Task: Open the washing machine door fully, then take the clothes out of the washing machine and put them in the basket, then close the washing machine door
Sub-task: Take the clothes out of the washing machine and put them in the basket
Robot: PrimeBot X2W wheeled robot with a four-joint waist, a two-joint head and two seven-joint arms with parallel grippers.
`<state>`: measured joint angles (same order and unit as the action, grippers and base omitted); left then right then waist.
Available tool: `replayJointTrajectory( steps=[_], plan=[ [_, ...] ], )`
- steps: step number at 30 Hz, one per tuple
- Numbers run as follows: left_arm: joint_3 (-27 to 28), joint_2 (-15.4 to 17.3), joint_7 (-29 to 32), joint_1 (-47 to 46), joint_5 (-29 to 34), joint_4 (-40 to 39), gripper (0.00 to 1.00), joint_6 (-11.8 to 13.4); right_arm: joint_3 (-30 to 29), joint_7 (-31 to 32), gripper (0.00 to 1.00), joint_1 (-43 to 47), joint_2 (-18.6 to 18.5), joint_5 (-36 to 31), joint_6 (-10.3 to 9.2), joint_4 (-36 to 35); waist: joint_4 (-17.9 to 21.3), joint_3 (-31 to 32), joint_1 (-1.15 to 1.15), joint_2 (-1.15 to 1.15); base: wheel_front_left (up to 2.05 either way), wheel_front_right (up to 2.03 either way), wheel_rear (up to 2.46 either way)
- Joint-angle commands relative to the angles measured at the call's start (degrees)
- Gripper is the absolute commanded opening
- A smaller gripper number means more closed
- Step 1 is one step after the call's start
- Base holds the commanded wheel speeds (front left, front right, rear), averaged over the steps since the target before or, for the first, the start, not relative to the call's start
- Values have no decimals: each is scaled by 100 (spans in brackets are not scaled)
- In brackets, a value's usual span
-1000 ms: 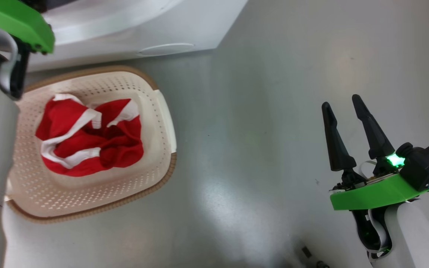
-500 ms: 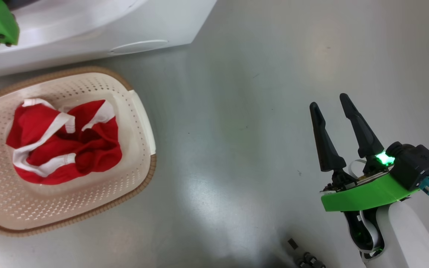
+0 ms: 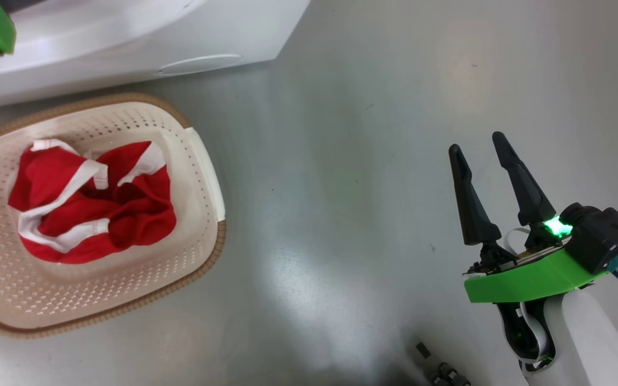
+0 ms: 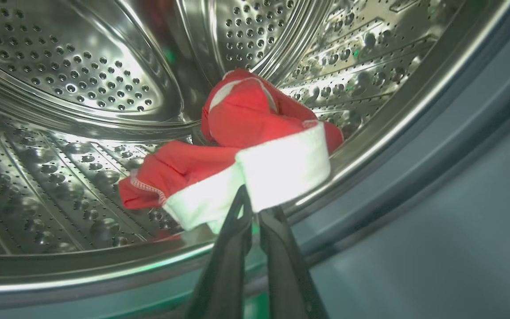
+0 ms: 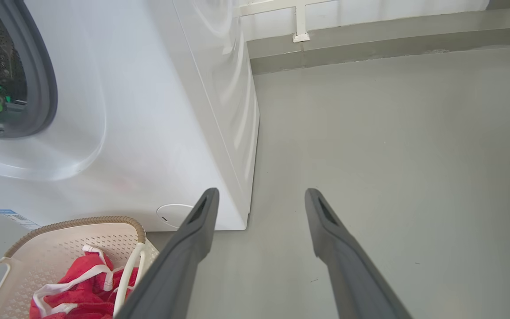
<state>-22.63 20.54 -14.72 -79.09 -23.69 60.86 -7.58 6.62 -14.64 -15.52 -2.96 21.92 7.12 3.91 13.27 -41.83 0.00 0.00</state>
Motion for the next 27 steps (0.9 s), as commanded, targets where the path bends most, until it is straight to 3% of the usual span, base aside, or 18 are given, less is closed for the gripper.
replayJointTrajectory(
  steps=[1,13,27],
  plan=[
    [177,237,-28,-8,-18,-206,0,14,92,-36,100,71,-2,51,36,-141,-58,39,0,0,0,0,0],
    [1306,-171,-28,990,271,-1415,0,79,-75,-36,100,117,-168,-8,36,-111,-507,449,0,0,0,0,0],
    [2694,-1112,-28,2890,989,-3370,0,15,-361,-36,100,469,-382,-14,36,-45,-1116,1183,0,0,0,0,0]
  ],
)
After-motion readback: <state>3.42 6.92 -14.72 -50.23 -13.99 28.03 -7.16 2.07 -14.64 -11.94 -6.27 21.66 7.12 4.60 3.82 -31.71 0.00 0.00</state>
